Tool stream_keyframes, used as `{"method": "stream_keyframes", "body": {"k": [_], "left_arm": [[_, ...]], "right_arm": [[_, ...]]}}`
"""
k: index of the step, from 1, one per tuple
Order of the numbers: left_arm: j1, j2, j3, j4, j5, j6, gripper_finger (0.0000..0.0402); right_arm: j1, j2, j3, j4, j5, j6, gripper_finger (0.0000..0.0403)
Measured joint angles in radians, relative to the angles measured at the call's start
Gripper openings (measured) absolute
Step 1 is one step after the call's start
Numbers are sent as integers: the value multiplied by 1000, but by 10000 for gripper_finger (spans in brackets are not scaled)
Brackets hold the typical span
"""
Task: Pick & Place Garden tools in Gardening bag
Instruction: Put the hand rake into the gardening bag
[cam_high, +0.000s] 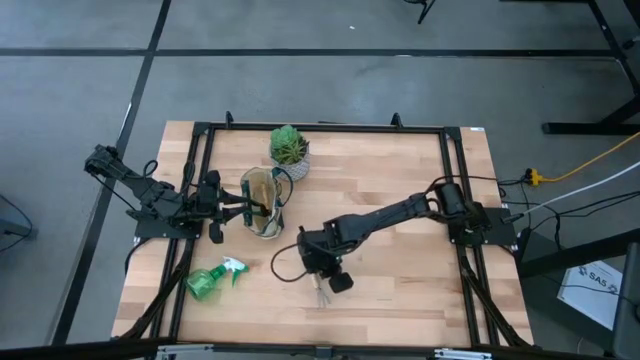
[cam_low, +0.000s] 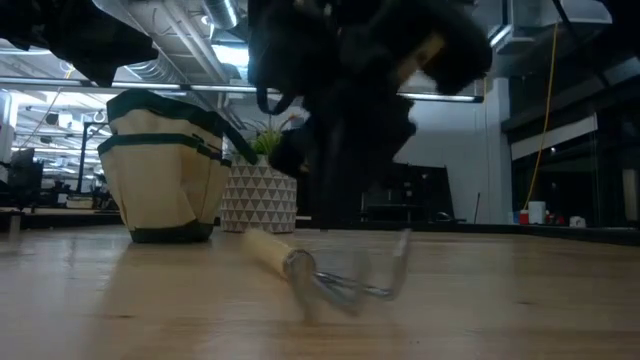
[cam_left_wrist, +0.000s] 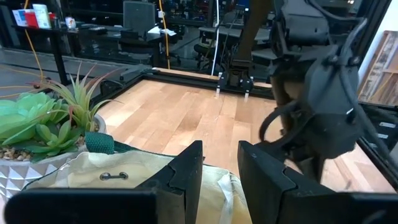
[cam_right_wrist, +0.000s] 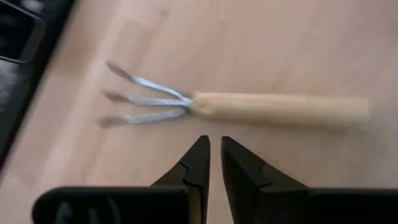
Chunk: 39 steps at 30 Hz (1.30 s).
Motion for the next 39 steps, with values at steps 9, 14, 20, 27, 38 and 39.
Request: {"method": "stream_keyframes", "body": {"k": [9, 14, 20, 27, 38, 39], "left_arm": [[0, 0, 0, 0, 0, 0, 98], [0, 0, 0, 0, 0, 0, 98], [0, 0, 0, 0, 0, 0, 98], [0, 0, 0, 0, 0, 0, 98], [0, 0, 0, 0, 0, 0, 98], [0, 0, 0, 0, 0, 0, 98]], "right_arm": [[62, -14, 0, -144, -88, 40, 43], [110, -14, 0, -127, -66, 53, 43], [132, -14, 0, -106, 49, 93, 43], [127, -14, 86, -108, 43, 188, 43], [122, -11, 139, 100, 167, 193, 45], [122, -9, 139, 106, 167, 201, 47]]}}
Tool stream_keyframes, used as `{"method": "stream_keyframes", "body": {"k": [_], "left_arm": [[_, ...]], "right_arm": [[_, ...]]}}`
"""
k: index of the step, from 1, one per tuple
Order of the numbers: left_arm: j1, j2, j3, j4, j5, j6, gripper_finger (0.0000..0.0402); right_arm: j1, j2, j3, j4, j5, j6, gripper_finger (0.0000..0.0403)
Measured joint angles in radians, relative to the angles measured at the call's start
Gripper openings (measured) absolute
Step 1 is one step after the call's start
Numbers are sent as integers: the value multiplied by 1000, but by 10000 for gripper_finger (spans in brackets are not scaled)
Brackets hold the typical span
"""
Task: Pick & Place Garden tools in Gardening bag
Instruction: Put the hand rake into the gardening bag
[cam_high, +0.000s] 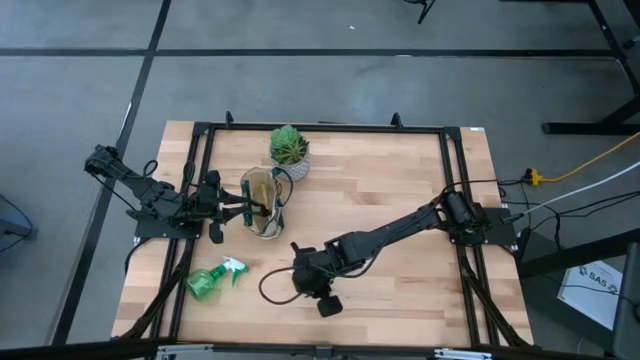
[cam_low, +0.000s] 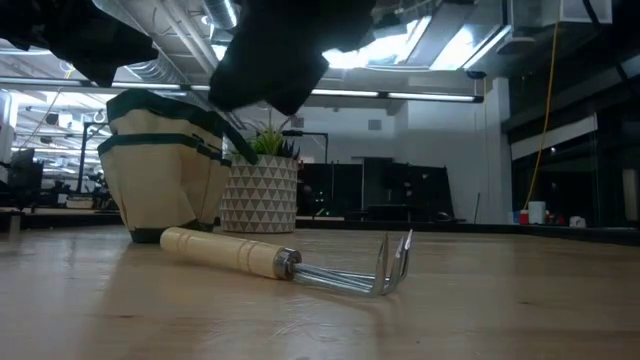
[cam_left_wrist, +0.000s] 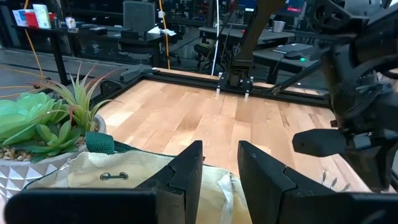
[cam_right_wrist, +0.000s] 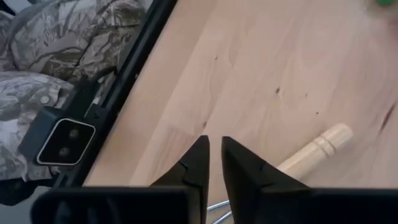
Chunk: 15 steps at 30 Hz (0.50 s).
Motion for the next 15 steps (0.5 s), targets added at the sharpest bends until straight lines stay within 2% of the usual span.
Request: {"method": "stream_keyframes", "body": {"k": [5, 12, 15], "left_arm": [[0, 0, 0, 0, 0, 0, 98], [0, 0, 0, 0, 0, 0, 98], [0, 0, 0, 0, 0, 0, 98]], "right_arm": [[3, 2, -1, 6, 17, 13, 87], [5, 10, -1, 18, 166, 99, 196], [7, 34, -2, 29, 224, 141, 231]]}}
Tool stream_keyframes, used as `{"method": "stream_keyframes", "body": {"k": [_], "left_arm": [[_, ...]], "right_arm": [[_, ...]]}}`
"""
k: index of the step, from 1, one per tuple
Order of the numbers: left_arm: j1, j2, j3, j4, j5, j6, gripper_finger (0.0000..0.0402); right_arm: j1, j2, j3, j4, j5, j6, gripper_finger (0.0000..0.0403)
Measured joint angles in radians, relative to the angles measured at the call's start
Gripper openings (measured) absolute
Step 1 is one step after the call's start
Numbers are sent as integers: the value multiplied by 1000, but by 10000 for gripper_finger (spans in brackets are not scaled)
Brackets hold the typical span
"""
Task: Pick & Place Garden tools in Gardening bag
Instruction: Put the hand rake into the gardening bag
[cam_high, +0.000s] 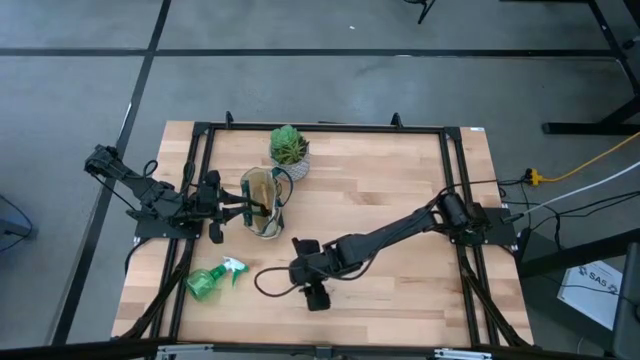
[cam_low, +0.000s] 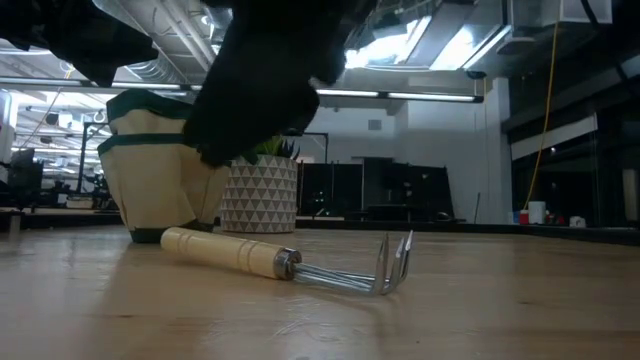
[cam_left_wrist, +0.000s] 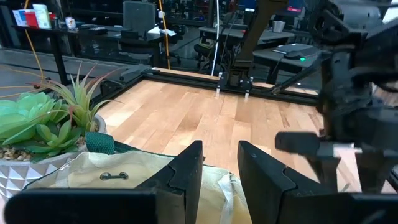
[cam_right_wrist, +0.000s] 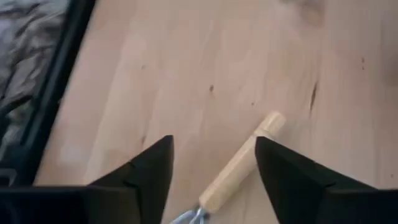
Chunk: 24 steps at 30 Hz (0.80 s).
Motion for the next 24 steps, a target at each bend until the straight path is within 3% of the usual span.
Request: {"method": "stream_keyframes", "body": {"k": [6, 11, 16, 24], "left_arm": [[0, 0, 0, 0, 0, 0, 98], [0, 0, 0, 0, 1, 0, 98], [0, 0, 0, 0, 0, 0, 98], [0, 0, 0, 0, 1, 0, 98]], "right_arm": [[12, 59, 0, 53, 40, 30, 256], [13, 81, 0, 74, 55, 59, 252], [13, 82, 0, 44, 172, 163, 244], [13, 82, 0, -35, 177, 256, 240]]}}
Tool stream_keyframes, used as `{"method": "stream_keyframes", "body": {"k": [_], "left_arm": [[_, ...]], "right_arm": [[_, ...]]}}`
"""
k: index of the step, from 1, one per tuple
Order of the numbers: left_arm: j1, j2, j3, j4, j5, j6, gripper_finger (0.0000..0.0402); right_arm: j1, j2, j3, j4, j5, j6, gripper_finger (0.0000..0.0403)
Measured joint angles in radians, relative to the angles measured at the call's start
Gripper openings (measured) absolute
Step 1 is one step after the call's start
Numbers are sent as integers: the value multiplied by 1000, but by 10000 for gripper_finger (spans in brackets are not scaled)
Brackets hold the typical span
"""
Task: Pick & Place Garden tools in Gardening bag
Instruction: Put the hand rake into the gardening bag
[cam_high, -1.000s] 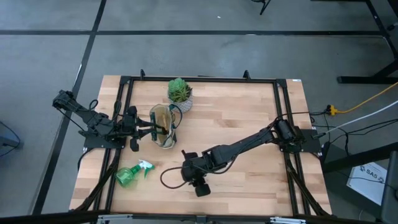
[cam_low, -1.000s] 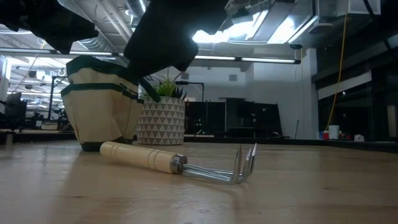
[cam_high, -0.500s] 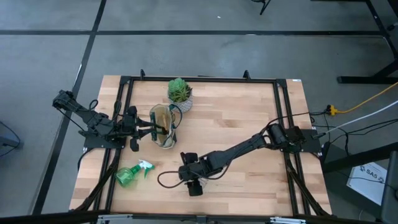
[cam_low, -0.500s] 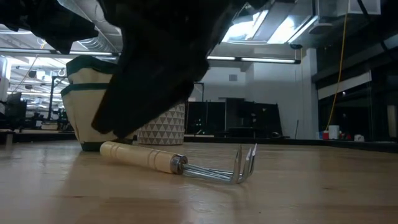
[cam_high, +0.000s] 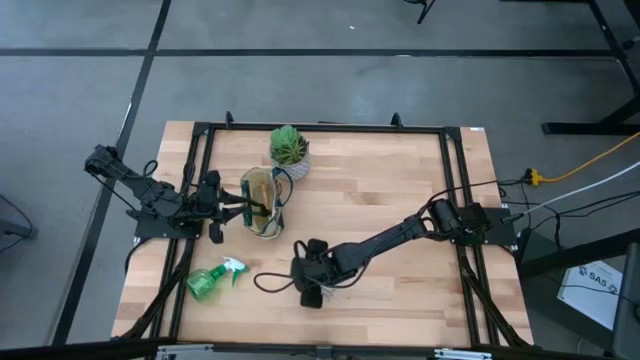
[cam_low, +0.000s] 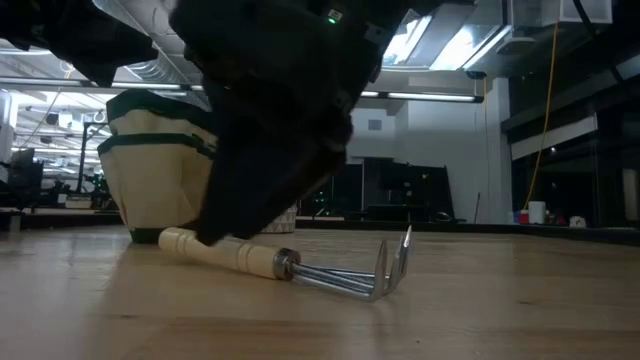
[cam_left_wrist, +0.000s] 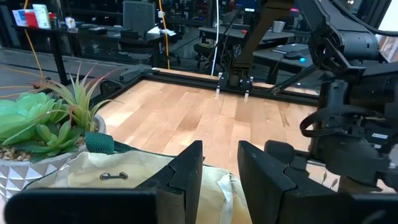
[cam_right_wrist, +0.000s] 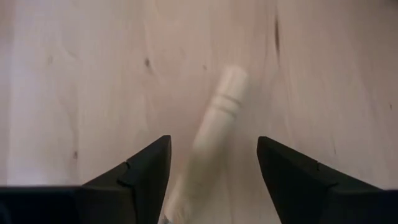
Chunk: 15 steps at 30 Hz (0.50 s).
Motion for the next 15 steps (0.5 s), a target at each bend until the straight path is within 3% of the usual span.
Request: {"method": "stream_keyframes", "body": {"k": [15], "left_arm": [[0, 0, 0, 0, 3, 0, 98]], "right_arm": [[0, -5, -71, 31, 22, 8, 239]]}}
